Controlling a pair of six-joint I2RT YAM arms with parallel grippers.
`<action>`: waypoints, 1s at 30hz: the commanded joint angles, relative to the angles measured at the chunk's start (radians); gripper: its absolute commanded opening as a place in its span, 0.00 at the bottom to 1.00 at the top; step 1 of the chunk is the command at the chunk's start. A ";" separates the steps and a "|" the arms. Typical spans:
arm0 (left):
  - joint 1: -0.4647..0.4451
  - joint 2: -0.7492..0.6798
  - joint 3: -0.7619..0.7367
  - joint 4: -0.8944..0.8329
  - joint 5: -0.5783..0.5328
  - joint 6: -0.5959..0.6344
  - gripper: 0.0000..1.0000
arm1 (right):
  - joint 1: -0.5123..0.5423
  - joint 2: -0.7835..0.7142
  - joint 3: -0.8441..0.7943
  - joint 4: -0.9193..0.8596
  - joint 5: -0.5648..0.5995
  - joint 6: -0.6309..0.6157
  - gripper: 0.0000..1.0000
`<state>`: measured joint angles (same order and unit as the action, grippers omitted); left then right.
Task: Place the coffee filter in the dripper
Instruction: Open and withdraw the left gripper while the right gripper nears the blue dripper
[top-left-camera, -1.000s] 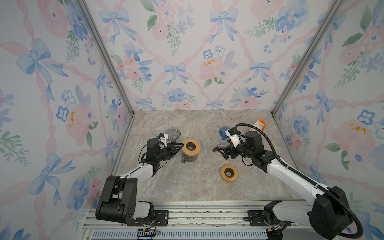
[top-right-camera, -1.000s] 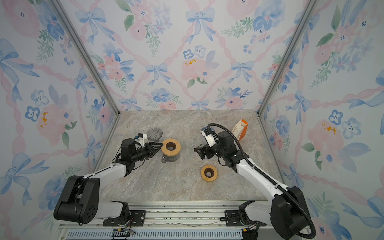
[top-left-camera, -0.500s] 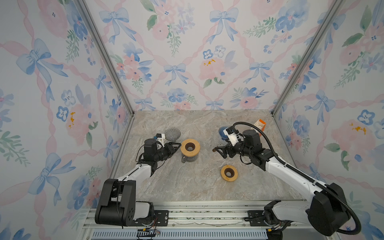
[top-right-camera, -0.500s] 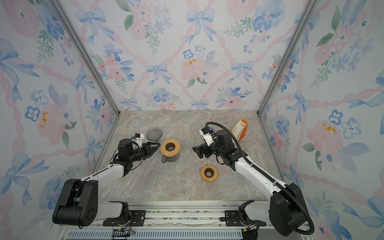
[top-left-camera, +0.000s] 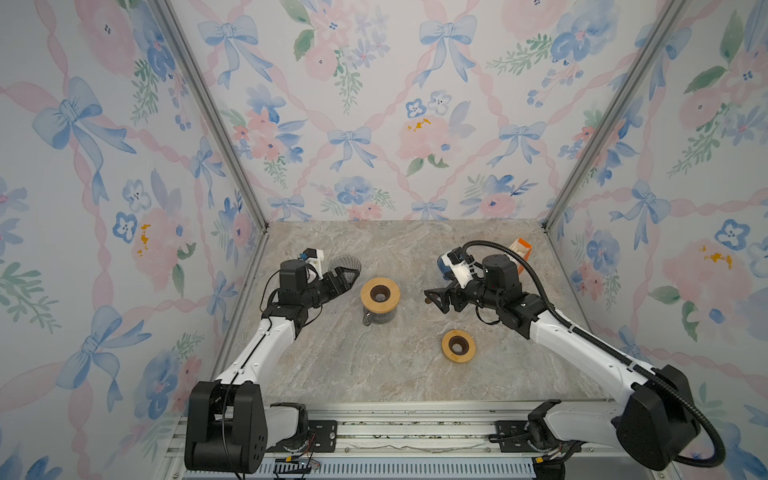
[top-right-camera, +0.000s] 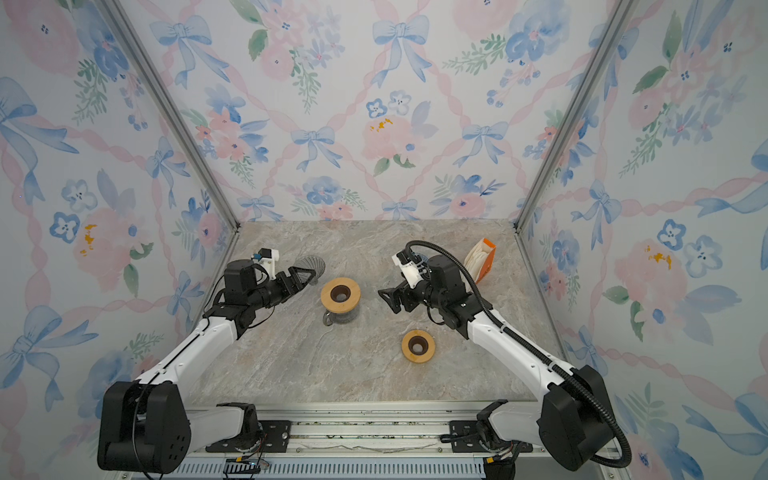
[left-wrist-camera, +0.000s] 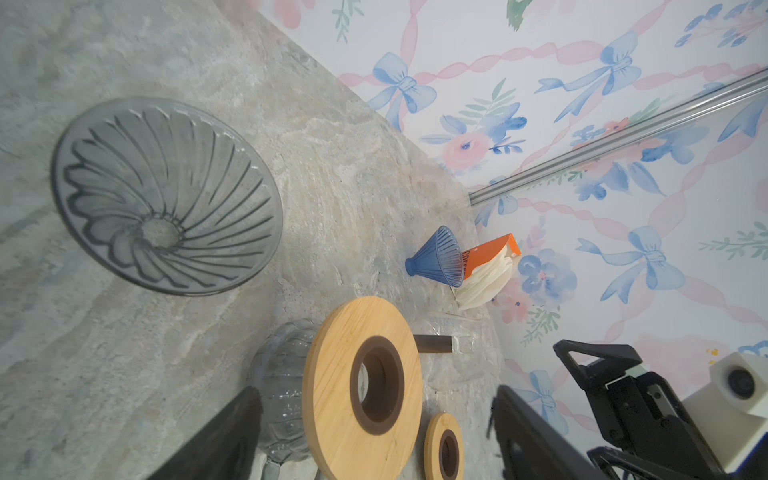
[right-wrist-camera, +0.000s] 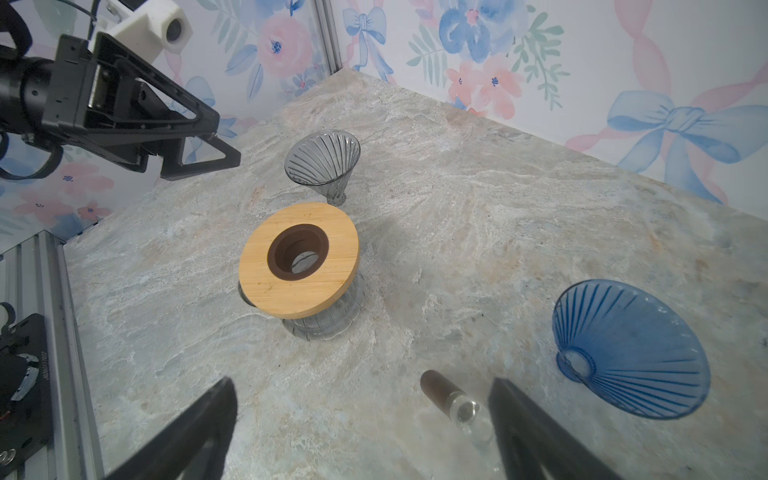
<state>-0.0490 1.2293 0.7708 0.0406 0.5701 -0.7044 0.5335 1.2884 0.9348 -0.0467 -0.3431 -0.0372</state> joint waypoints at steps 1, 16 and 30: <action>0.014 -0.011 0.063 -0.124 -0.048 0.106 0.96 | 0.027 0.026 0.042 0.024 0.018 -0.003 0.97; 0.055 0.124 0.292 -0.344 -0.179 0.268 0.93 | 0.151 0.077 0.066 0.113 0.224 0.064 0.96; 0.085 0.358 0.386 -0.418 -0.301 0.290 0.77 | 0.173 0.118 0.085 0.158 0.288 0.055 0.96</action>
<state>0.0280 1.5635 1.1252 -0.3565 0.2947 -0.4442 0.7025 1.3960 0.9821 0.0731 -0.0662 0.0082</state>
